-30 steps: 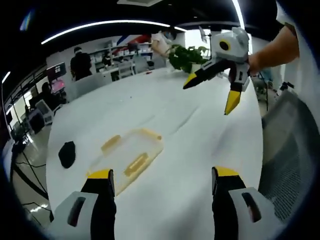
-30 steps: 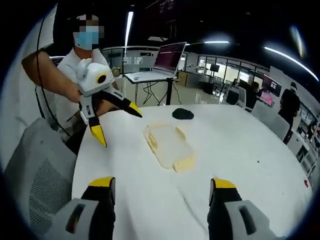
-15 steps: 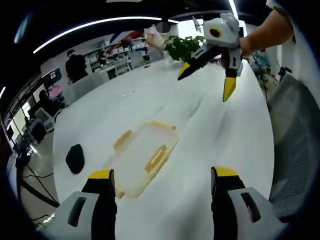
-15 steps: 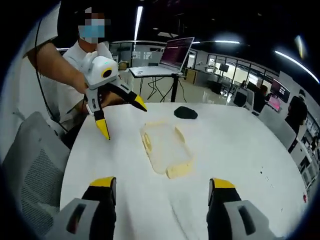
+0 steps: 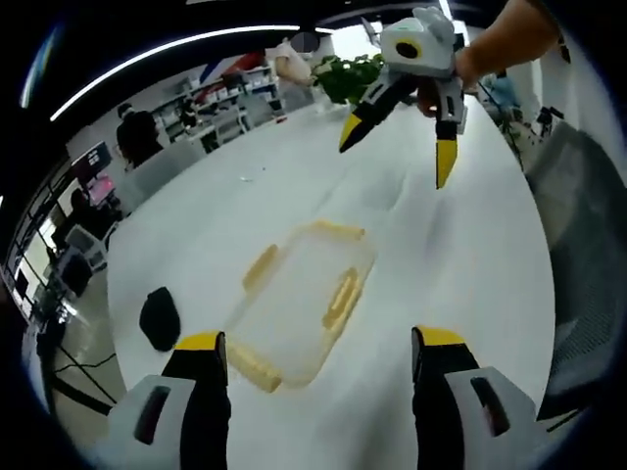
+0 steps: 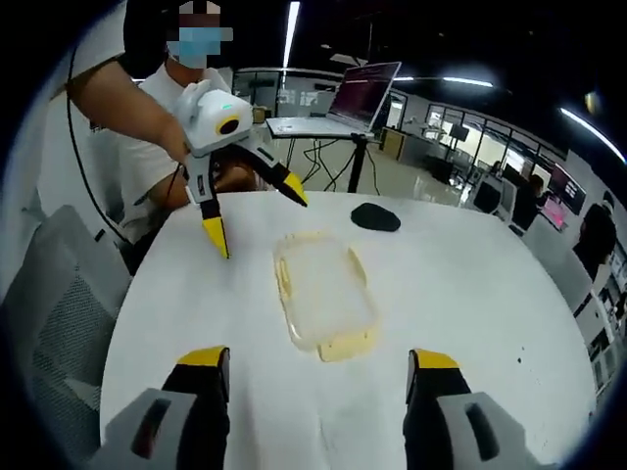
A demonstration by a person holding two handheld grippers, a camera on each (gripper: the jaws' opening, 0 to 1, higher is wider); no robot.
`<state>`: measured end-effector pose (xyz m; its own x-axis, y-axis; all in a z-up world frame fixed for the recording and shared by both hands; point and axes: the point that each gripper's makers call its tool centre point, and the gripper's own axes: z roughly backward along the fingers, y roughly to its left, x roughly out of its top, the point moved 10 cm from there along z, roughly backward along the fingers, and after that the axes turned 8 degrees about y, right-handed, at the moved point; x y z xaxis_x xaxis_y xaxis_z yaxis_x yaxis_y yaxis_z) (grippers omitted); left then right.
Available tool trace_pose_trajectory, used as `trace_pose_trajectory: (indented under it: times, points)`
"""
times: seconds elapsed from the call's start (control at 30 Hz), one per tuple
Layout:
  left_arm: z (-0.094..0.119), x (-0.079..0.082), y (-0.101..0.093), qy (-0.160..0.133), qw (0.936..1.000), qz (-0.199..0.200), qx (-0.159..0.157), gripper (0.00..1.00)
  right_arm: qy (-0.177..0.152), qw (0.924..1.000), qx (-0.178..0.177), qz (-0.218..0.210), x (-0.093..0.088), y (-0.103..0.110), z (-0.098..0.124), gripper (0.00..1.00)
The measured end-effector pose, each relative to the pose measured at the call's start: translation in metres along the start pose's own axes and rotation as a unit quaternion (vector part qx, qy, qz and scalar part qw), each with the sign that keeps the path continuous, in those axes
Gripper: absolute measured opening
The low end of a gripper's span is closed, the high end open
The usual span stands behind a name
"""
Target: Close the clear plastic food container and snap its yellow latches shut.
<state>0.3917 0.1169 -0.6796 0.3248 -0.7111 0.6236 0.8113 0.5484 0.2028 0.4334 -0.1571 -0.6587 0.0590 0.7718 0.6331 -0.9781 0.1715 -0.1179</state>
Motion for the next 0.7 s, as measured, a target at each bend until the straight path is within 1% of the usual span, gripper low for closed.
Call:
trace_pose_trajectory:
  times: [0.03, 0.17, 0.23, 0.37, 0.57, 0.7]
  points:
    - [-0.001, 0.000, 0.003, 0.005, 1.0000, -0.008, 0.000, 0.74, 0.002, 1.0000, 0.004, 0.003, 0.001, -0.001, -0.001, 0.73]
    - [-0.003, 0.001, 0.010, 0.007, 0.9999, -0.013, -0.003, 0.74, 0.008, 0.9998, 0.009, 0.012, 0.003, -0.006, -0.006, 0.72]
    - [-0.005, 0.001, 0.013, 0.011, 0.9996, -0.025, -0.006, 0.74, 0.012, 0.9997, 0.013, 0.015, 0.004, -0.008, -0.009, 0.72]
    - [-0.012, -0.003, 0.018, 0.025, 0.9989, -0.037, -0.014, 0.73, 0.016, 0.9993, 0.030, 0.017, 0.005, -0.009, -0.015, 0.72]
    - [-0.018, -0.007, 0.029, 0.037, 0.9978, -0.050, -0.020, 0.73, 0.038, 0.9977, 0.046, 0.033, 0.008, -0.011, -0.024, 0.71]
    - [-0.020, -0.008, 0.036, 0.039, 0.9977, -0.052, -0.019, 0.71, 0.053, 0.9964, 0.049, 0.043, 0.011, -0.014, -0.029, 0.71]
